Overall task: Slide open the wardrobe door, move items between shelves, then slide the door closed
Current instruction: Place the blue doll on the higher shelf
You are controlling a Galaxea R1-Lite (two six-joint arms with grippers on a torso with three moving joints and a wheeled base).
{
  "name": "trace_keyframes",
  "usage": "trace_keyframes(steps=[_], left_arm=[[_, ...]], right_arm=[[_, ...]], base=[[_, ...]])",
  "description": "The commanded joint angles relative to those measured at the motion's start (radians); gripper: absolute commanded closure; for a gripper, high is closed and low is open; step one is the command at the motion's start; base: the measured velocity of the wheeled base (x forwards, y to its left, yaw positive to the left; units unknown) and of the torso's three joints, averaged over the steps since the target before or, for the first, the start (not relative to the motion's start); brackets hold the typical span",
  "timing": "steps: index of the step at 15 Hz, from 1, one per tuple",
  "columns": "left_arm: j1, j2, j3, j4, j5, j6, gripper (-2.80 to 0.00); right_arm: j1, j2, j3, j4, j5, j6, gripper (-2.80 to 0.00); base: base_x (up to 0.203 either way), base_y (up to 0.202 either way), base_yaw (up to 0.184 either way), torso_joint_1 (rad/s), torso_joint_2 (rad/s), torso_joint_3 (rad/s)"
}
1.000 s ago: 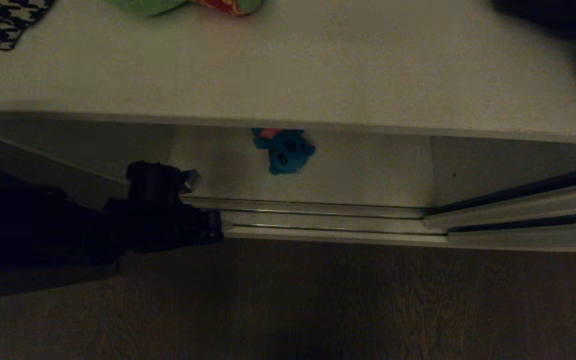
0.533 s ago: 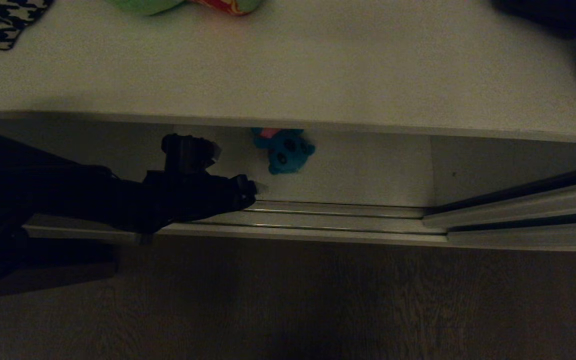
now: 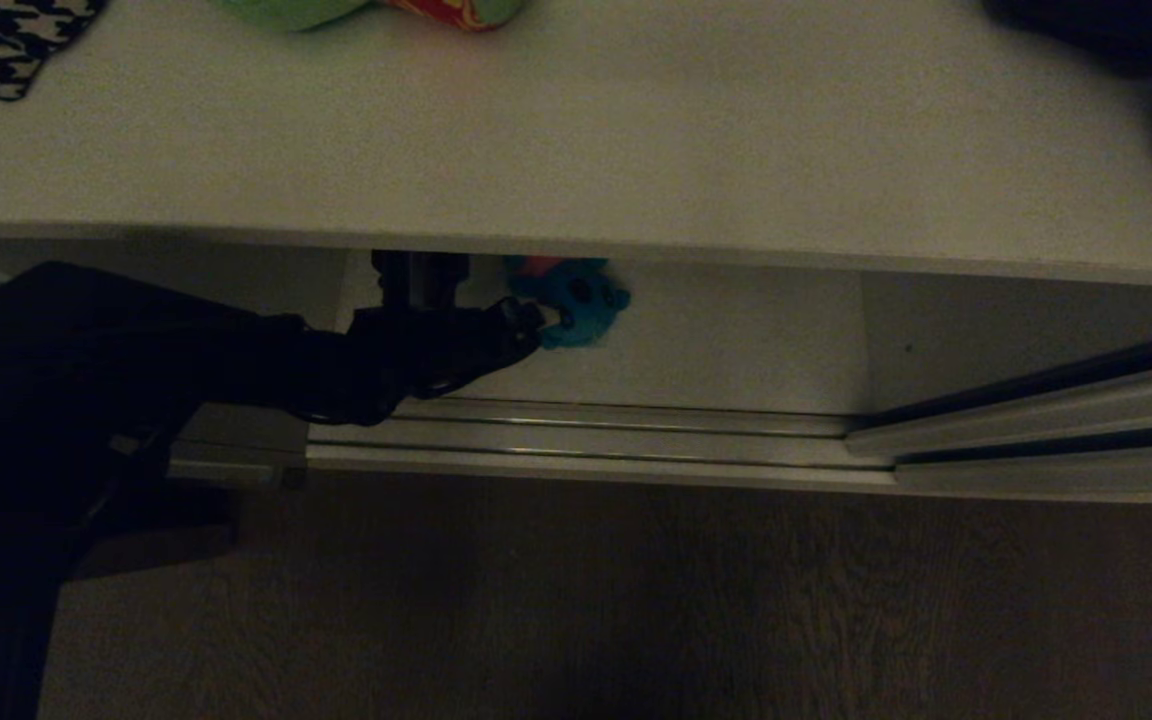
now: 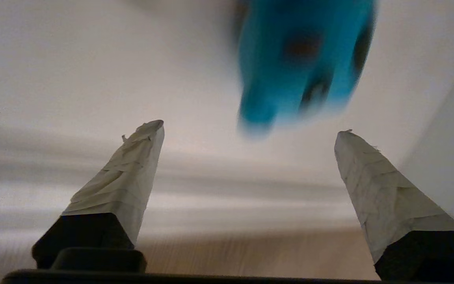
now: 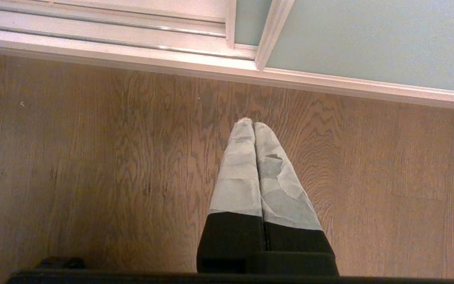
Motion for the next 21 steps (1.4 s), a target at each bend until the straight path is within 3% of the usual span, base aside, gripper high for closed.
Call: trace_keyframes(steps=[1, 3, 9, 12, 15, 21], left_arm=[[-0.003, 0.087, -0.108, 0.001, 0.04, -0.035, -2.8], [-0.011, 0.122, -0.167, 0.008, 0.061, -0.082, -2.8], [-0.028, 0.145, -0.28, 0.011, 0.059, -0.133, -2.8], [-0.04, 0.174, -0.334, 0.008, 0.049, -0.115, -2.8], [-0.042, 0.229, -0.336, -0.002, 0.012, -0.046, -2.8], [-0.045, 0.261, -0.343, -0.086, -0.001, -0.043, -2.8]], right_arm=[[0.0, -0.003, 0.0, -0.001, 0.0, 0.0, 0.0], [0.0, -0.003, 0.0, -0.001, 0.0, 0.0, 0.0], [0.0, -0.003, 0.0, -0.001, 0.0, 0.0, 0.0], [0.0, -0.003, 0.0, -0.001, 0.0, 0.0, 0.0], [0.0, -0.003, 0.0, -0.001, 0.0, 0.0, 0.0], [0.0, -0.003, 0.0, -0.001, 0.0, 0.0, 0.0]], base=[[0.0, 0.0, 0.0, 0.0, 0.0, 0.0], [0.0, 0.0, 0.0, 0.0, 0.0, 0.0], [0.0, 0.0, 0.0, 0.0, 0.0, 0.0], [0.0, 0.0, 0.0, 0.0, 0.0, 0.0], [0.0, 0.0, 0.0, 0.0, 0.0, 0.0], [0.0, 0.0, 0.0, 0.0, 0.0, 0.0]])
